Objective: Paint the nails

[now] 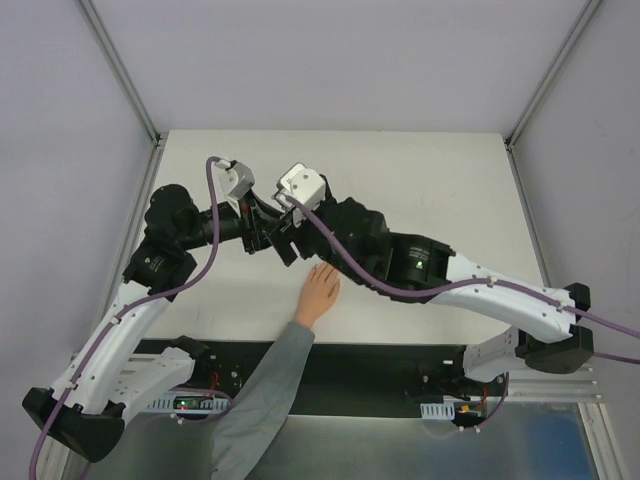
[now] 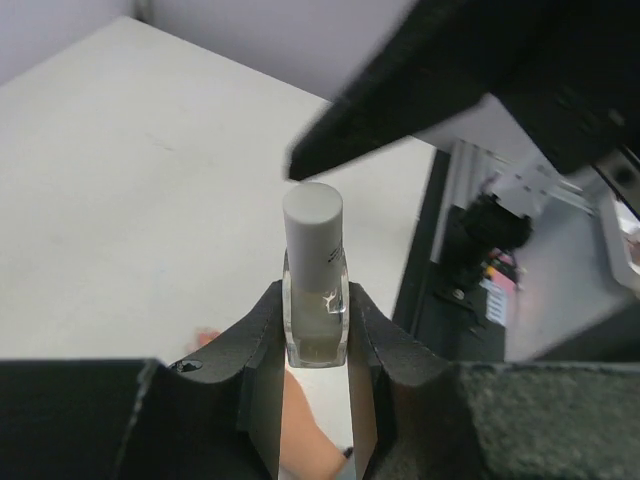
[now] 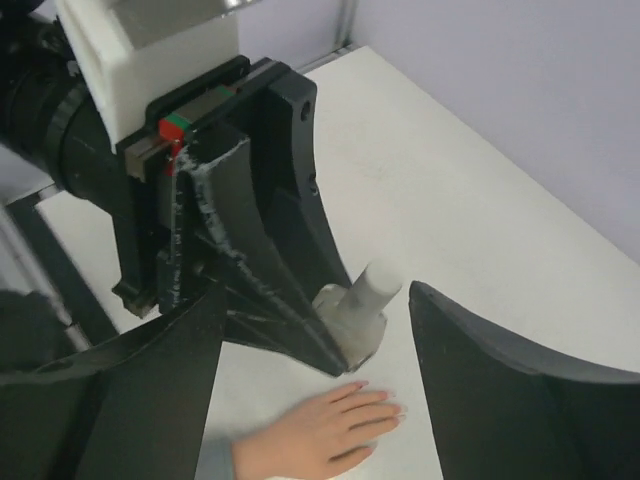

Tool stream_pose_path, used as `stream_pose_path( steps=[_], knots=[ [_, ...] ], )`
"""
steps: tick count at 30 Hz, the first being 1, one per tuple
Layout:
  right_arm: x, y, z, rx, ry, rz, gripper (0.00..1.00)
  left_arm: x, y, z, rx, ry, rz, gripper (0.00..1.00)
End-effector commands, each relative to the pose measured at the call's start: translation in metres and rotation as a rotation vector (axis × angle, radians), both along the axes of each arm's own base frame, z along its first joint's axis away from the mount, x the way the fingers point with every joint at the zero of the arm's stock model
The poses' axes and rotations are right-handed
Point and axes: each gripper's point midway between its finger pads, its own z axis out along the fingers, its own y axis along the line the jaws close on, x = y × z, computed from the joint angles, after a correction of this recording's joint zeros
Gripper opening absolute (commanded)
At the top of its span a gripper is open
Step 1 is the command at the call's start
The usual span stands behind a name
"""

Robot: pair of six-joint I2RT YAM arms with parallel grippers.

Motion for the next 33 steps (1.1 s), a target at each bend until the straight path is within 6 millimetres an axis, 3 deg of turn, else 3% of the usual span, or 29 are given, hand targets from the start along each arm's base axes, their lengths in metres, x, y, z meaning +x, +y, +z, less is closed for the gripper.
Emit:
stream_pose_path(
  steps=[1, 2, 5, 8, 11, 15, 25, 31, 33],
  knots=[
    [-0.044, -0.012, 0.034, 0.072, 0.077, 0.443, 0.78, -0.056, -0.010, 0.014, -0.022, -0.015, -0.332, 0.00],
    [-0.058, -0.012, 0.028, 0.071, 0.118, 0.585, 0.79, -0.068, -0.010, 0.014, -0.023, -0.014, -0.404, 0.00],
    [-0.072, -0.026, 0.033, 0.104, 0.146, 0.774, 0.81, -0.094, -0.005, 0.016, -0.026, -0.025, -0.539, 0.00],
    [-0.086, -0.035, 0.034, 0.142, 0.212, 0.968, 0.82, -0.106, -0.001, 0.019, -0.029, -0.046, -0.581, 0.00],
    [-0.102, -0.041, 0.044, 0.186, 0.249, 1.141, 0.76, -0.114, 0.002, 0.021, -0.031, -0.055, -0.609, 0.00],
    [-0.104, -0.034, 0.045, 0.201, 0.289, 1.226, 0.66, -0.117, 0.003, 0.025, -0.033, -0.060, -0.620, 0.00],
    [-0.097, -0.017, 0.033, 0.210, 0.348, 1.268, 0.52, -0.122, 0.004, 0.037, -0.039, -0.092, -0.640, 0.00],
    [-0.096, -0.014, 0.028, 0.221, 0.365, 1.275, 0.29, -0.121, 0.004, 0.039, -0.042, -0.098, -0.631, 0.00],
    [-0.095, -0.014, 0.025, 0.220, 0.364, 1.269, 0.16, -0.117, 0.003, 0.042, -0.046, -0.103, -0.605, 0.00]
  ],
)
